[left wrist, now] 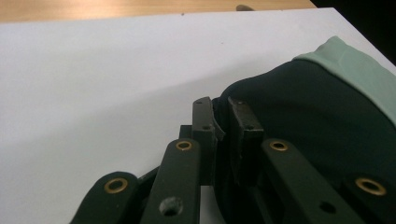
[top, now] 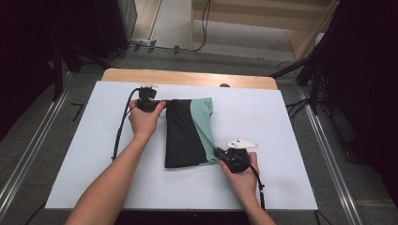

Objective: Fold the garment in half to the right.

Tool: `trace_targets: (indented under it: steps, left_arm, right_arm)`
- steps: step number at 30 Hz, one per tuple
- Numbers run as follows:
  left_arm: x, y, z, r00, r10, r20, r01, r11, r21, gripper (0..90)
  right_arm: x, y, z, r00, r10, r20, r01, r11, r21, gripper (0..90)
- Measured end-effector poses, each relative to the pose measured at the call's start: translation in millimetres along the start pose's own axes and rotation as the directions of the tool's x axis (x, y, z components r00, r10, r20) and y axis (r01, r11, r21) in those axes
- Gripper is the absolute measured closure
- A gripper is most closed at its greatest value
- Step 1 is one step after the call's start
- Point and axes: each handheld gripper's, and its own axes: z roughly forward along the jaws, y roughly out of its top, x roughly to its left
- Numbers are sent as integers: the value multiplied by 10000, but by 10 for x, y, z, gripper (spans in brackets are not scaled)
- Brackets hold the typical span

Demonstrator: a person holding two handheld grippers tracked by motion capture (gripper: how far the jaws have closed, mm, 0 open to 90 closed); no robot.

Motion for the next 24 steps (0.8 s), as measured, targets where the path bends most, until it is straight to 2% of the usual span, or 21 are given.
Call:
trace_targets:
  steps: [2,4,5,8,11,15,17,21,24]
  left_arm:
    - [14,-25,24,10000,0,80,-1,9999,111,818]
    - [4,-28,23,9990,-63,441,59,9999,86,817]
    - [-19,-25,20,9989,-40,476,39,10000,19,817]
    - [-86,-17,32,9984,100,562,-99,9999,-27,816]
    - [-90,-21,71,9981,94,604,-100,9999,107,813]
    - [-13,-41,98,9958,-307,861,294,9994,168,793]
    - [-21,-25,60,9955,-229,915,226,9997,44,725]
    - [-89,21,-122,9962,138,861,-79,9976,-682,503]
    - [-145,-2,-251,9932,456,1067,-355,9949,-946,433]
  right_arm:
    - [-1,8,16,9998,84,-176,-82,9999,80,853]
    - [8,-11,-10,9990,133,-424,-124,9997,204,854]
    - [22,-29,-41,9988,99,-487,-84,9995,319,854]
    - [31,-71,-111,9987,-44,-506,67,9990,445,855]
    - [-1,-131,-132,9987,106,-506,-74,9980,624,856]
    - [52,-150,-126,9993,-152,-334,173,9979,627,857]
    - [70,-149,-125,9994,-274,-216,287,9976,623,856]
    - [49,-147,-123,9994,-139,-312,157,9980,607,853]
    - [59,-145,-124,9995,-221,-227,234,9979,601,834]
